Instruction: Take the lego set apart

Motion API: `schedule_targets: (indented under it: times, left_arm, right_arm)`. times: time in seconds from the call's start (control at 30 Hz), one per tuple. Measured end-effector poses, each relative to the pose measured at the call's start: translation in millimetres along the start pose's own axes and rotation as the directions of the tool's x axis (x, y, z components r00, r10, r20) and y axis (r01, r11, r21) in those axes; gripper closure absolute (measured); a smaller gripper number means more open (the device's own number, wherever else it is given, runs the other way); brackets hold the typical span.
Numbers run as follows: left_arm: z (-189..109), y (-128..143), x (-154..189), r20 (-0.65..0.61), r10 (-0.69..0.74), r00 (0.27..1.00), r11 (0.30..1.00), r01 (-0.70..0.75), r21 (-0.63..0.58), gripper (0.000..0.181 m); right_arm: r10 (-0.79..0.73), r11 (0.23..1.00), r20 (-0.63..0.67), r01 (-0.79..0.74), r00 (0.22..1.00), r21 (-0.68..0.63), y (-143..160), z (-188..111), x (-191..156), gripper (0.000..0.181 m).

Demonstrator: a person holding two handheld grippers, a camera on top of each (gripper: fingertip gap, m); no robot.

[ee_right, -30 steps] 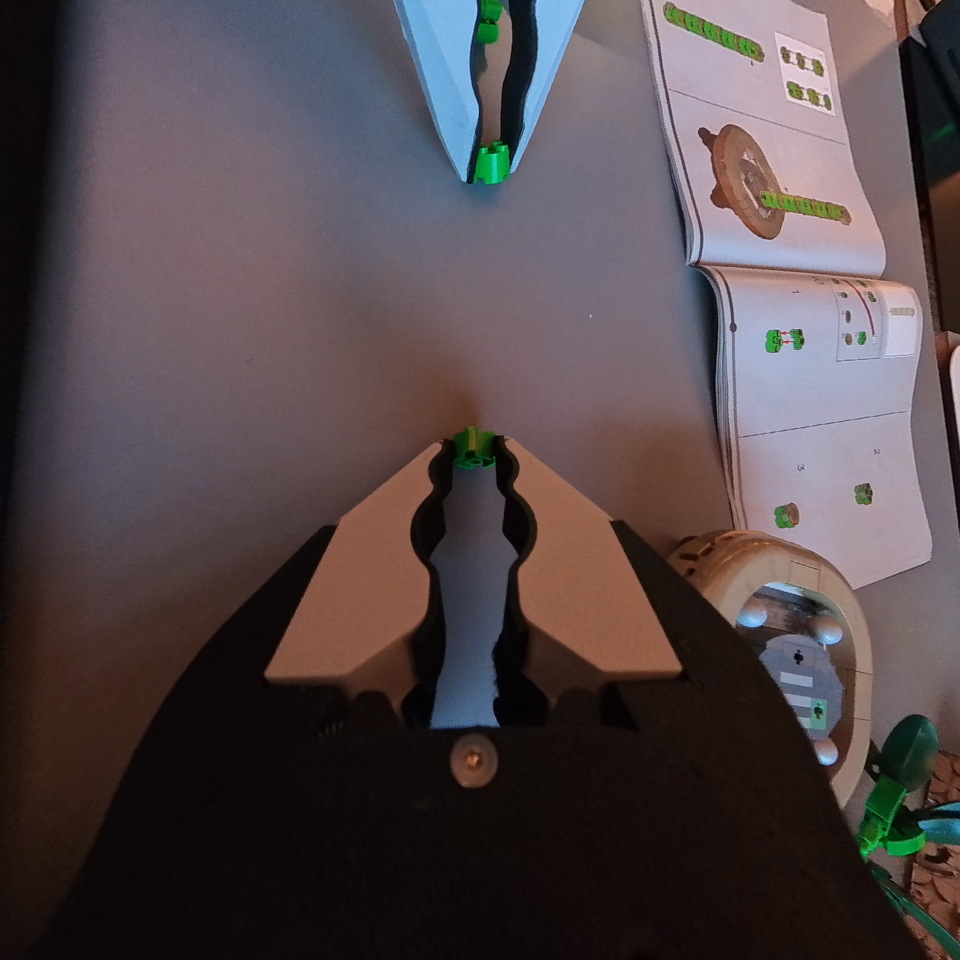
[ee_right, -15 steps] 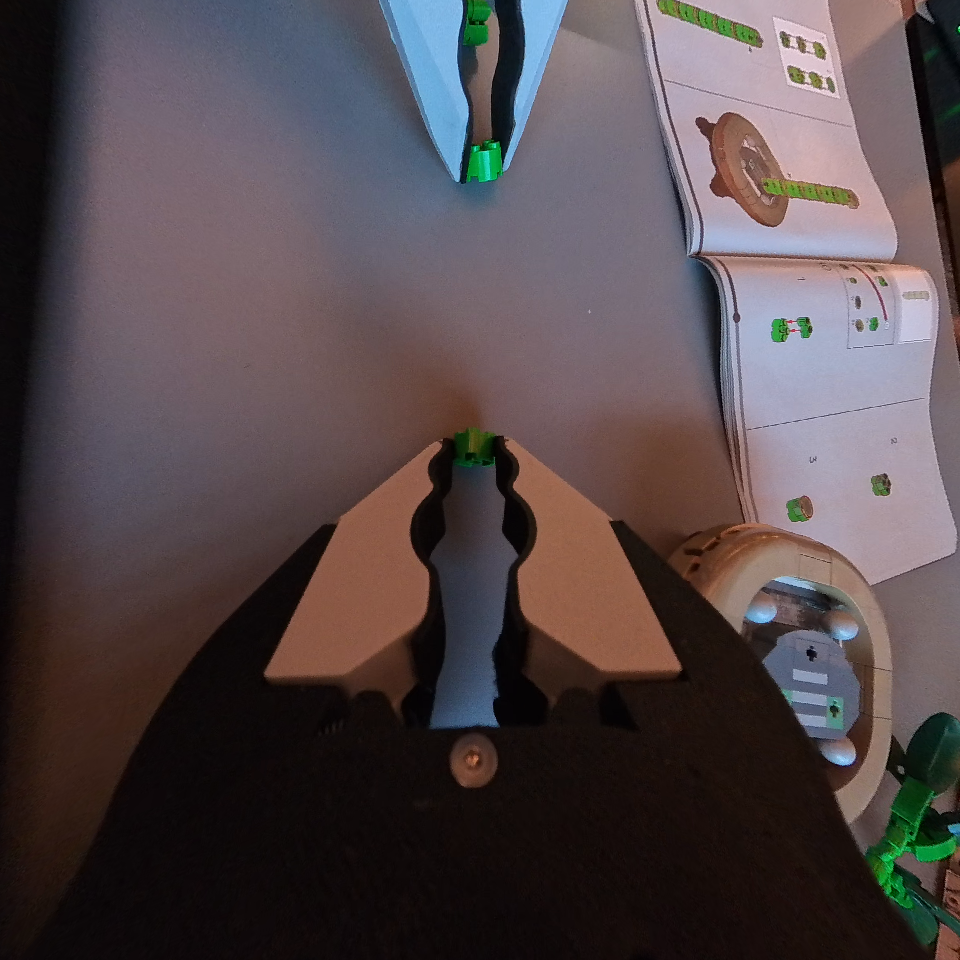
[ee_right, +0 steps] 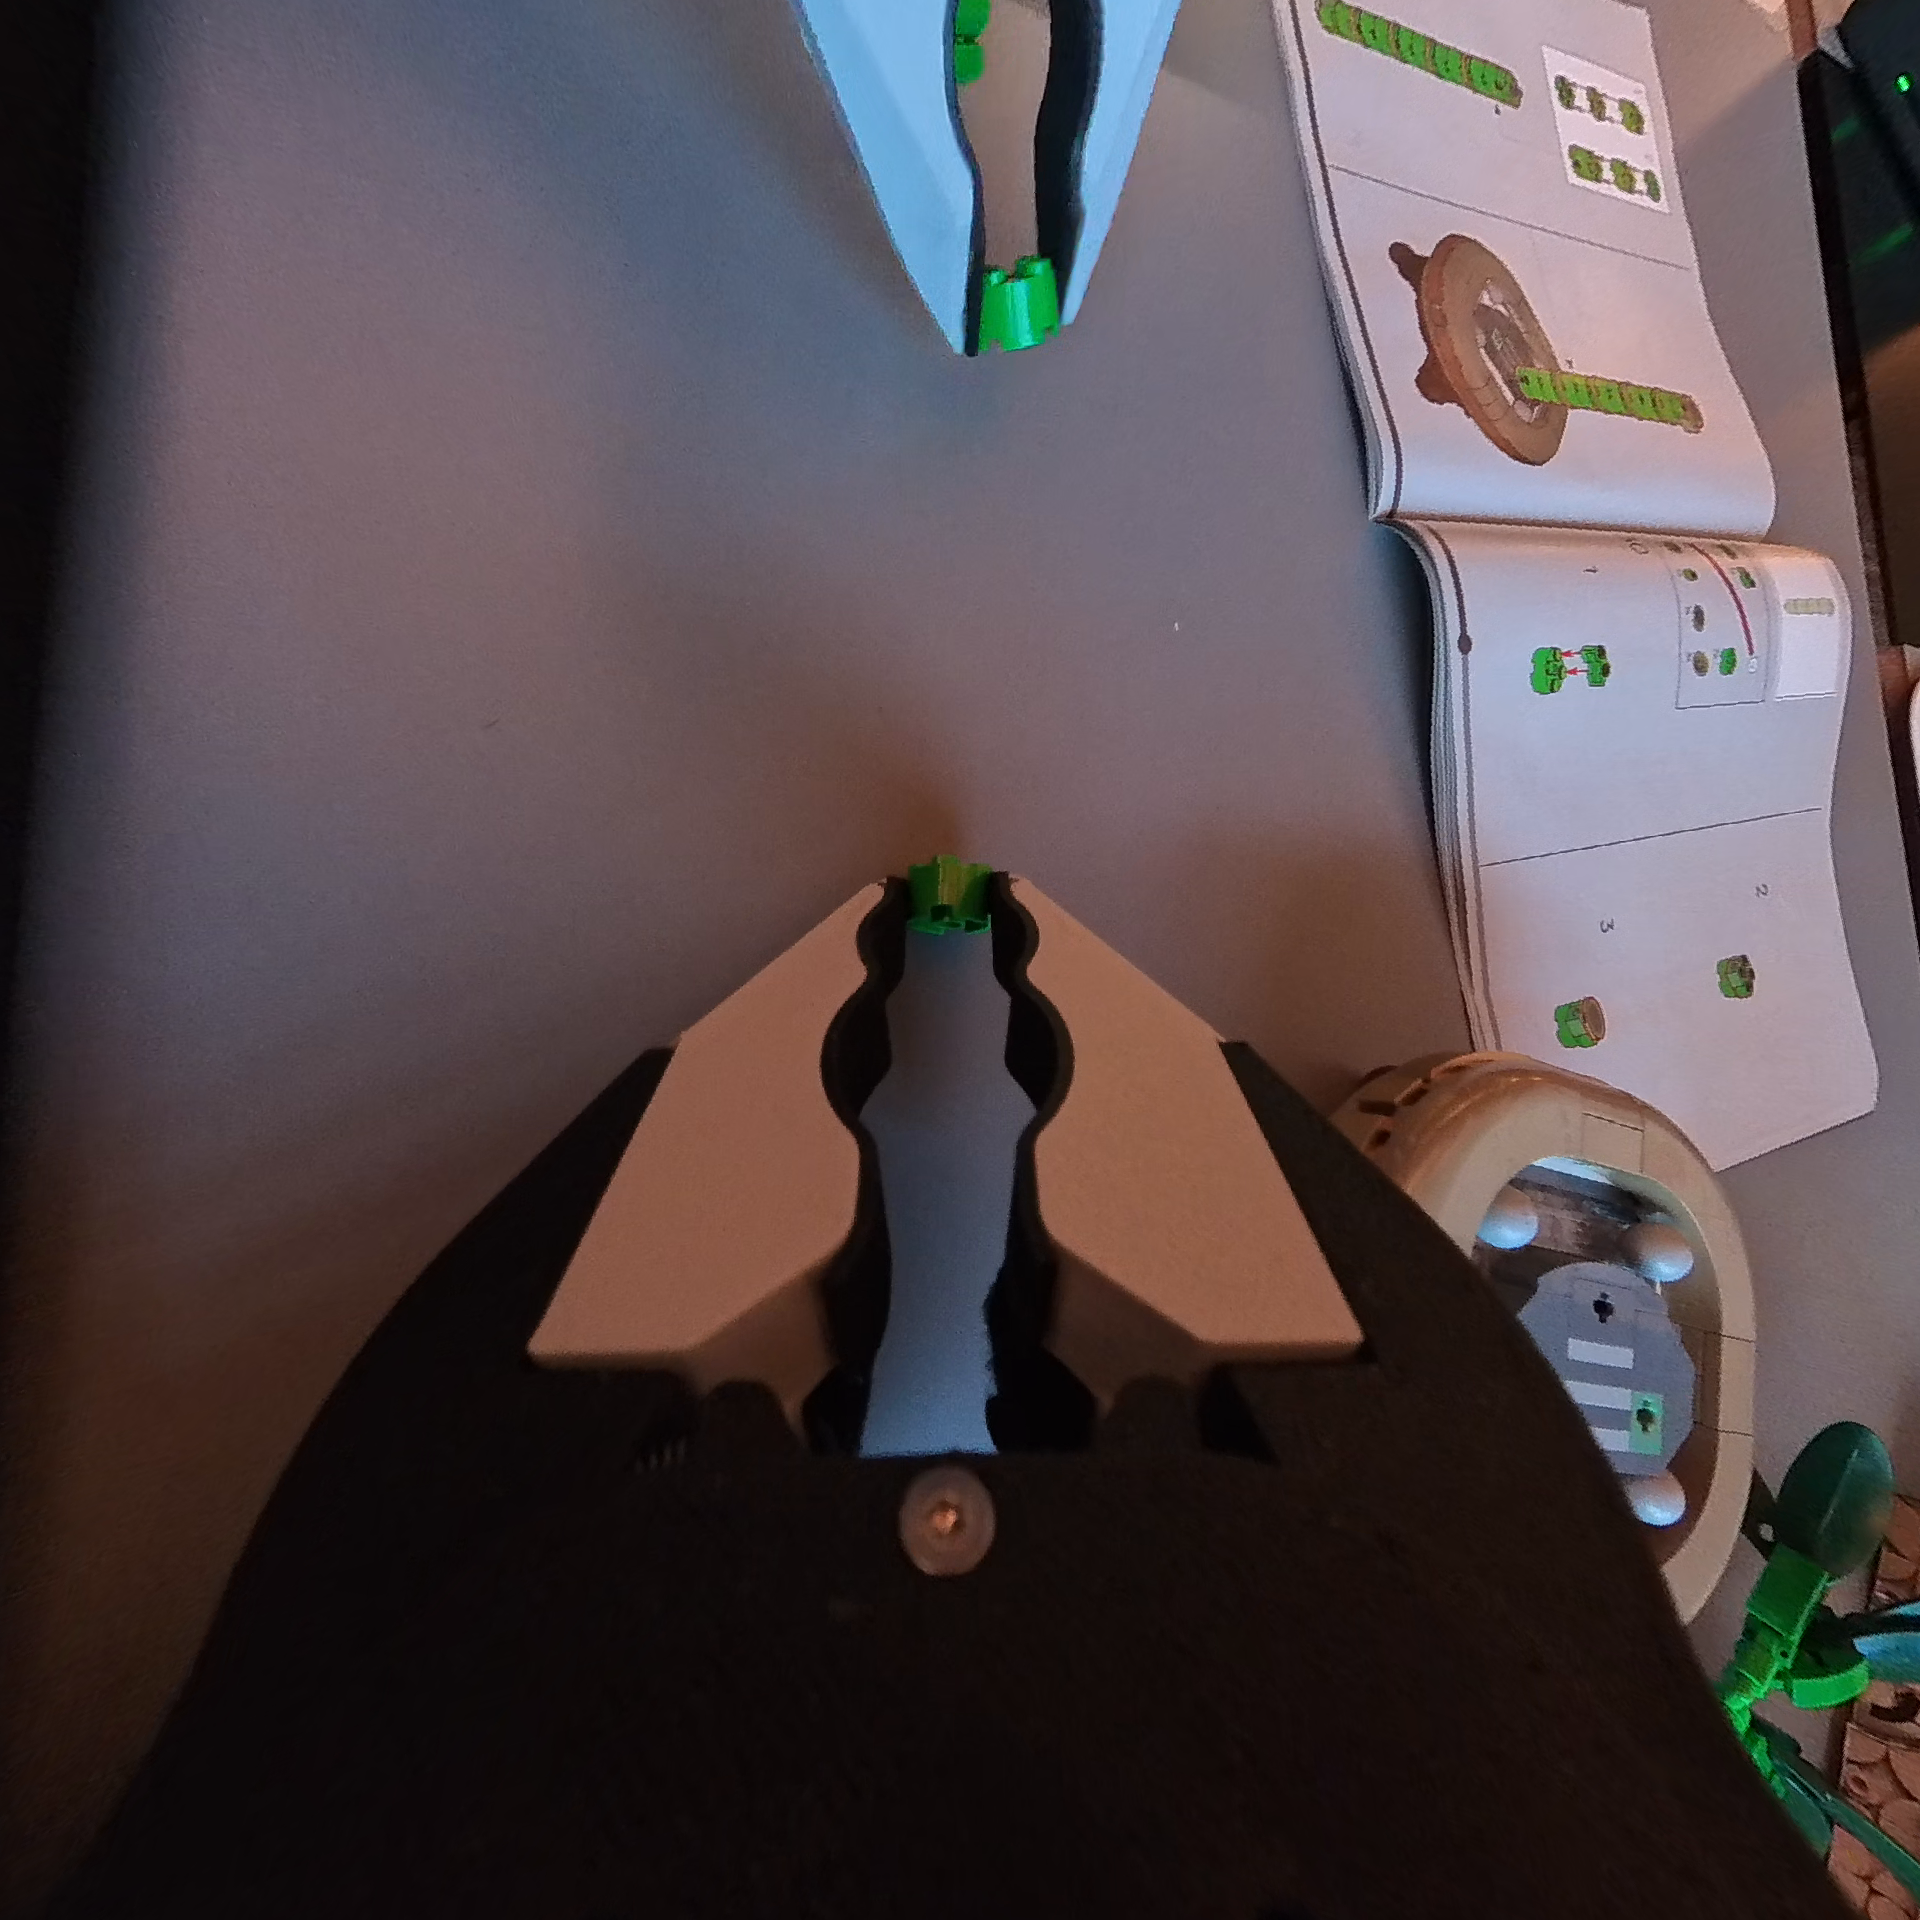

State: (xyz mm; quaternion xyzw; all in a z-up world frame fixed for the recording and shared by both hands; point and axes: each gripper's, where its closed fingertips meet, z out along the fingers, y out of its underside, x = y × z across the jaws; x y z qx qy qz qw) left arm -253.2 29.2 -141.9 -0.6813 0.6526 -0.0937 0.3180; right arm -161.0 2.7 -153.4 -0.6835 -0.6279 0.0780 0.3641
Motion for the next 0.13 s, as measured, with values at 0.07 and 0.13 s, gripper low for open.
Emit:
schedule_targets:
  times: [0.07, 0.13]
  left_arm:
    - [-5, -10, 0, 0.004, -0.002, 1.0, 0.998, 0.002, 0.056, 0.167]
    - [-11, -19, -2, 0.02, 0.003, 1.0, 0.994, -0.005, 0.112, 0.167]
  right_arm:
    - [0.001, 1.0, 0.0, -0.001, 1.0, 0.0, 0, 0, 0, 0.166]
    - [0.001, 1.0, 0.0, -0.001, 1.0, 0.0, 0, 0, 0, 0.166]
